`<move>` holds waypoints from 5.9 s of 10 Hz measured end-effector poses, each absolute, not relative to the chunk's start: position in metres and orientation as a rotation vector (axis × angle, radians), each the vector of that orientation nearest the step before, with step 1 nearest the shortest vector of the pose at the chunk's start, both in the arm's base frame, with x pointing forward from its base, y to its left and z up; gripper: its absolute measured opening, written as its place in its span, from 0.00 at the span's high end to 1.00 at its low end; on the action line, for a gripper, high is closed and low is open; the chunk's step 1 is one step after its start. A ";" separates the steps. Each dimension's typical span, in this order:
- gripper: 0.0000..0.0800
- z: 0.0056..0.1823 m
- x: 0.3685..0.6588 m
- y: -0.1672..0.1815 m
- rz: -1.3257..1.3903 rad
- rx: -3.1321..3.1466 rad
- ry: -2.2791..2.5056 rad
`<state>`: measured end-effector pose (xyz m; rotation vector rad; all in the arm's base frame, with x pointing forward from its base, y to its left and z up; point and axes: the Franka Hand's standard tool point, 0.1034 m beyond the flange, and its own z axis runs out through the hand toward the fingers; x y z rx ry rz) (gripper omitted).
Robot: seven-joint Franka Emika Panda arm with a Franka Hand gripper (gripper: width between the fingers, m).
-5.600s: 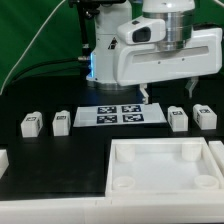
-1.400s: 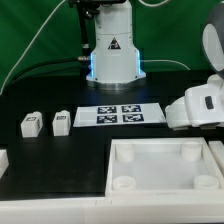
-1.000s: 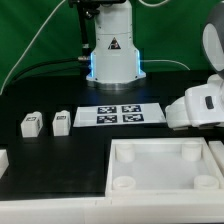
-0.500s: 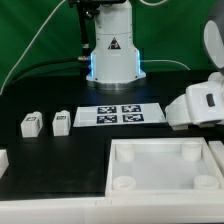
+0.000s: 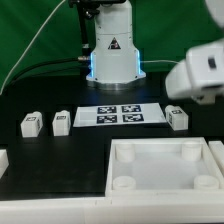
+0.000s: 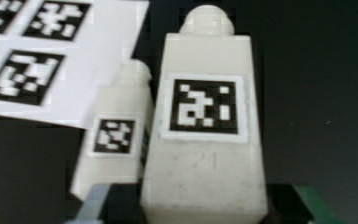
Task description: Assemble one leg
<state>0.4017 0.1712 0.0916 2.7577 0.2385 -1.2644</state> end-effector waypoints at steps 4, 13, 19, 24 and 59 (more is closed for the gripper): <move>0.63 0.131 0.415 0.154 -1.232 2.793 0.175; 0.63 0.125 0.484 0.123 -0.232 3.146 0.302; 0.63 0.134 0.524 0.119 -0.111 3.166 0.343; 0.63 0.149 0.562 0.102 0.280 3.138 0.480; 0.63 0.110 0.632 0.101 0.712 3.092 0.424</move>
Offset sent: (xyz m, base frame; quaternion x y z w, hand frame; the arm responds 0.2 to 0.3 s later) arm 0.0000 0.0000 0.0000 0.0000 0.0899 0.0000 0.9960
